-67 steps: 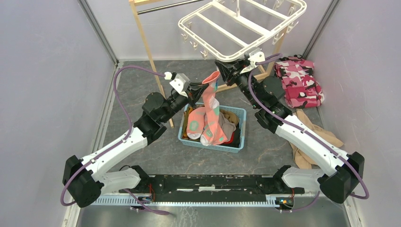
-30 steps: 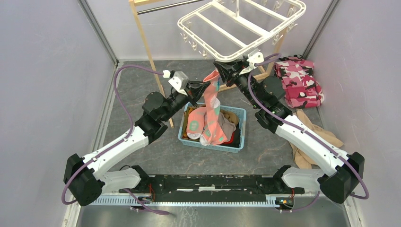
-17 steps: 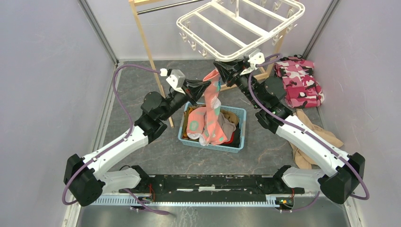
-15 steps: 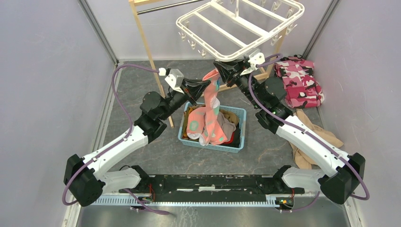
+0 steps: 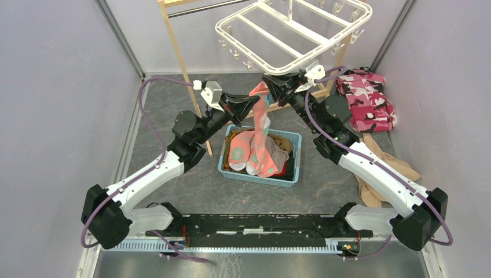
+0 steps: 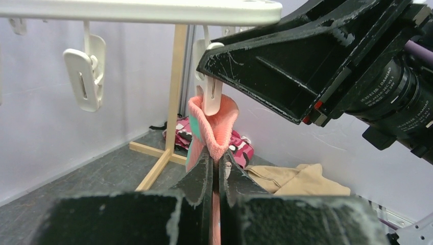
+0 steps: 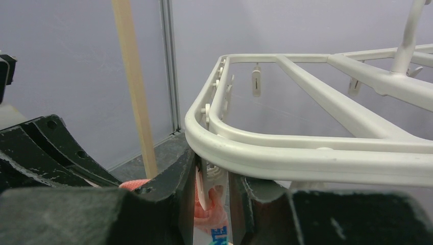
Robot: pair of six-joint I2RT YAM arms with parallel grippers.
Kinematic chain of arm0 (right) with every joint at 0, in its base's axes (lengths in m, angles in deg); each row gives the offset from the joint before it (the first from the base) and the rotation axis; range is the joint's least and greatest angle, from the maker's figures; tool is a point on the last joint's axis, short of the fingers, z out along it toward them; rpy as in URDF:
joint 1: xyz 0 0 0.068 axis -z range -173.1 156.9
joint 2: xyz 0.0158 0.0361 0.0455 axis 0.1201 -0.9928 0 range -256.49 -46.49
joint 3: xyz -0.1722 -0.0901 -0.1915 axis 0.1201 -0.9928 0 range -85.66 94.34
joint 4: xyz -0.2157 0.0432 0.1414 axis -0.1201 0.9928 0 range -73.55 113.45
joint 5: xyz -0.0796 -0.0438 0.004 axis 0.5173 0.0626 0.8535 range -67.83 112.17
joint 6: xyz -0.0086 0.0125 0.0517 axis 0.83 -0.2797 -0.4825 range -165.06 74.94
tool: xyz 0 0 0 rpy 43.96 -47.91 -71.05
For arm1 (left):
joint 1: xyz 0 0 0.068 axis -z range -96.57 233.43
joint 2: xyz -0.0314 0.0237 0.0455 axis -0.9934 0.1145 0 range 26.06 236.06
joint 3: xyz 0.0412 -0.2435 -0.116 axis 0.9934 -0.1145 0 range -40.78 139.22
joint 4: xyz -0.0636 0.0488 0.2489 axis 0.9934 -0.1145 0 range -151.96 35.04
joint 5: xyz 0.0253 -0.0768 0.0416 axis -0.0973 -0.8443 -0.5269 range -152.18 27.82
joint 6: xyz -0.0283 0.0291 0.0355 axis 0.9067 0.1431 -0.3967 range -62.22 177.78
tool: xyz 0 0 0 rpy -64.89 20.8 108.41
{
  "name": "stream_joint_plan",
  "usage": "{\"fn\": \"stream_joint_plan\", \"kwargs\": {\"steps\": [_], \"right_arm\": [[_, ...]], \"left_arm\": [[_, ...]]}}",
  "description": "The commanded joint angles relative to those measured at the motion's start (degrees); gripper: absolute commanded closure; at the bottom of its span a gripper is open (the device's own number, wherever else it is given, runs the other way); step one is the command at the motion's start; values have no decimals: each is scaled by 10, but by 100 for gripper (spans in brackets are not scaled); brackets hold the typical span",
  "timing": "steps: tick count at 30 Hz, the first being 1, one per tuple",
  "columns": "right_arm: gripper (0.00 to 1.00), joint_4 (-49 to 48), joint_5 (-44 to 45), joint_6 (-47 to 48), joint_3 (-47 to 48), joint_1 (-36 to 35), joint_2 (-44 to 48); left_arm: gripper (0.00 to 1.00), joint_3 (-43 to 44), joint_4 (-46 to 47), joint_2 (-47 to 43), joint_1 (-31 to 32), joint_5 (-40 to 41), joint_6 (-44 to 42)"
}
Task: Clip the socks to the hanger
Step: Clamp the sock onto the hanger.
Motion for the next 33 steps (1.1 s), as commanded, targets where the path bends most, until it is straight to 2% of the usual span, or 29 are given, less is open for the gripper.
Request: {"fn": "stream_joint_plan", "kwargs": {"steps": [1,13,16,21,24,31,33], "right_arm": [[100,-20,-8,-5,0,-1,9],[99,-7,-10,1,-3,0,10],[84,-11,-16,0,-4,2,13],[53,-13,-30,1,-3,4,22],[40,-9,-37,6,-1,6,28],[19,39,-56,17,1,14,55],[14,65,-67,35,-1,15,69]], "left_arm": [[98,15,36,9,-3,-24,28],[98,9,101,18,-9,-30,83],[98,8,101,24,-9,-30,85],[98,3,97,27,-9,-25,85],[98,5,93,28,-10,-24,85],[94,9,85,28,-10,-23,86],[81,9,76,25,-9,-17,87]]}}
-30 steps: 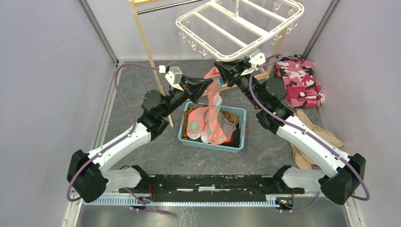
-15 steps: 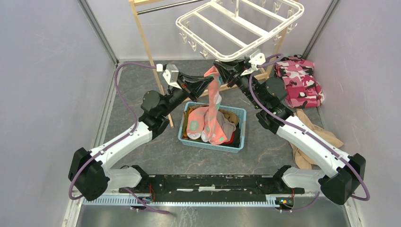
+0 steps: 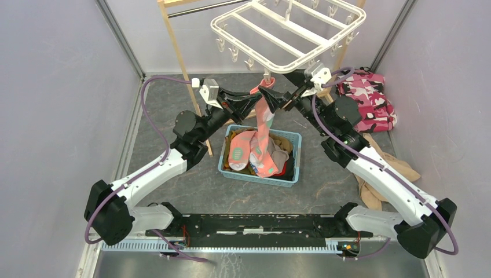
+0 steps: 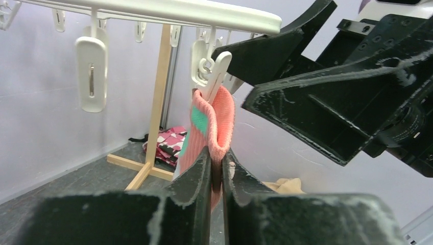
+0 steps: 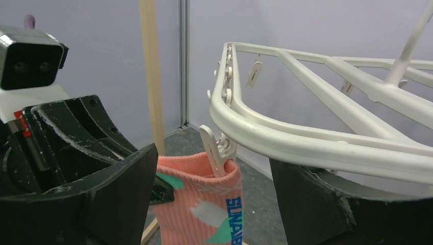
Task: Clip the socks to the hanger
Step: Clamp the sock onto the hanger.
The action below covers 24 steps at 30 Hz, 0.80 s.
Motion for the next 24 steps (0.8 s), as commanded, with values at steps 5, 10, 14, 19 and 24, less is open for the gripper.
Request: {"fn": "stream_joint_plan", "kwargs": {"steps": [5,10,14,19,24], "right_arm": [[8,91,-75,87,-27,12,83],[5,155,-78,142,-70,19,154],[4,199,-126,148,-102,41,193],[4,209,-188,117,-180,114,242],[2,217,-197,105,-244,147,278]], "left_arm": [[57,3,-25,-26,-3,6,2],[27,-18,-109,-78,-3,24,-38],[13,-26,-212,-113,-3,31,-42],[2,-58,-284,-145,-3,40,6],[0,-114,-330,-155,-3,59,63]]}}
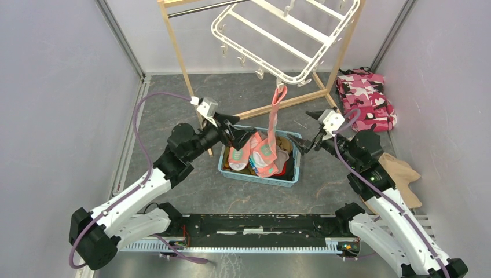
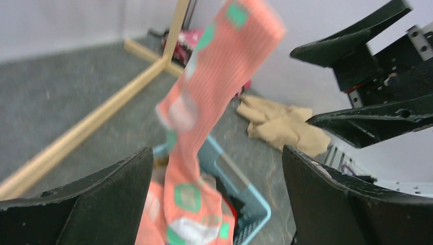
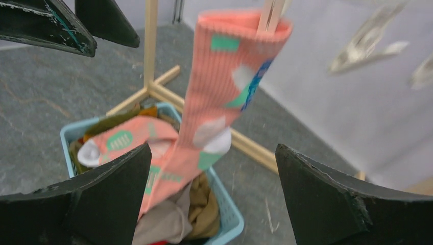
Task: Clip the socks to the hanger
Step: Clamp the sock onto the hanger, then pick up the sock from the bin.
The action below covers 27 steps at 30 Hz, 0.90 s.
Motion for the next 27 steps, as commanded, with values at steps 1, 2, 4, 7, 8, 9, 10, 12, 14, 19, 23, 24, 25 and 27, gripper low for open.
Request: {"fn": "stream_joint_plan", "kwargs": {"steps": [1,2,4,7,8,9,10,12,14,19,23,24,25,27], "right_arm": [[2,34,-25,-15,-50,22,29],[2,40,-22,-15,-60,25,32],[2,49,-16,-19,-82,30,40],[2,66,-25,-16,-108,34,46],[2,73,-30,-8,-116,36,47],[2,79,-29,-4,-120,36,46],[2,83,-30,1,-126,38,46],[2,85,-35,4,-134,42,44],[2,86,-47,3,-140,52,40],[2,137,-84,14,-132,90,-2],[2,180,-130,48,-88,128,-64],[2,193,-142,63,-76,133,-81],[4,208,-152,75,-62,138,-105],[7,231,-176,90,-37,151,-144]], "left_arm": [[0,-43,-76,-4,-3,27,69],[0,-52,-86,-2,-3,31,78],[3,-66,-106,7,-3,32,89],[17,-75,-129,25,-3,31,97],[22,-74,-134,35,-3,32,99],[24,-69,-141,40,-3,37,99],[26,-61,-150,51,-3,44,95],[26,-41,-168,66,-2,64,84],[25,-10,-200,86,-1,91,71],[25,75,-298,163,21,188,12],[27,142,-340,242,65,258,-24],[27,157,-345,255,77,271,-27],[28,175,-354,278,88,292,-35],[30,202,-374,310,105,329,-43]]}}
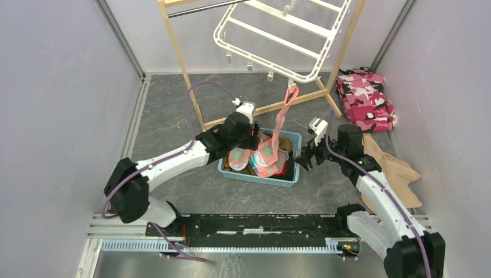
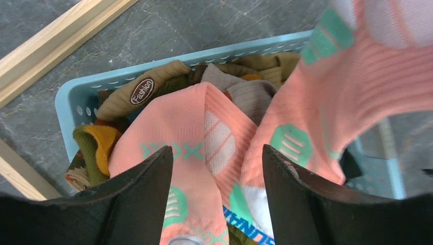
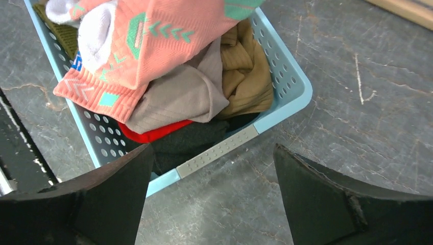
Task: Clip the socks to the hanger
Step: Pick up the sock from the bin.
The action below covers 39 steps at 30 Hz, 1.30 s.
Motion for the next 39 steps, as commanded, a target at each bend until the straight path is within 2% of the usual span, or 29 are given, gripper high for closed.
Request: {"fn": "stream_joint_plan", "kwargs": {"steps": [1,5,15,17,22,25,28,29,34,39], "right_arm": [[10,55,-83,54,76,24,-70],[15,43,-125,52,79,39,-86],[14,8,-137,37,51,61,-70],[14,7,-140,37,49,64,-70],[14,5,-144,36,48,69,-67],[14,5,-147,36,46,71,-66],[15,7,-152,36,47,72,-65],[15,8,-157,38,49,73,-64],[16,41,-225,82,66,72,-46],[15,109,-269,174,92,72,-18]], "left_arm": [[31,68,-64,62,37,121,-55],[39,100,-83,102,43,147,-73],[36,120,-60,104,42,162,-118],[42,121,-63,115,42,163,-129],[47,125,-78,137,40,146,-138],[61,120,-78,138,38,144,-139],[83,121,-78,131,35,135,-142],[88,124,-80,126,35,132,-142],[98,134,-90,75,35,76,-122],[98,106,-113,-7,35,66,-92]]}}
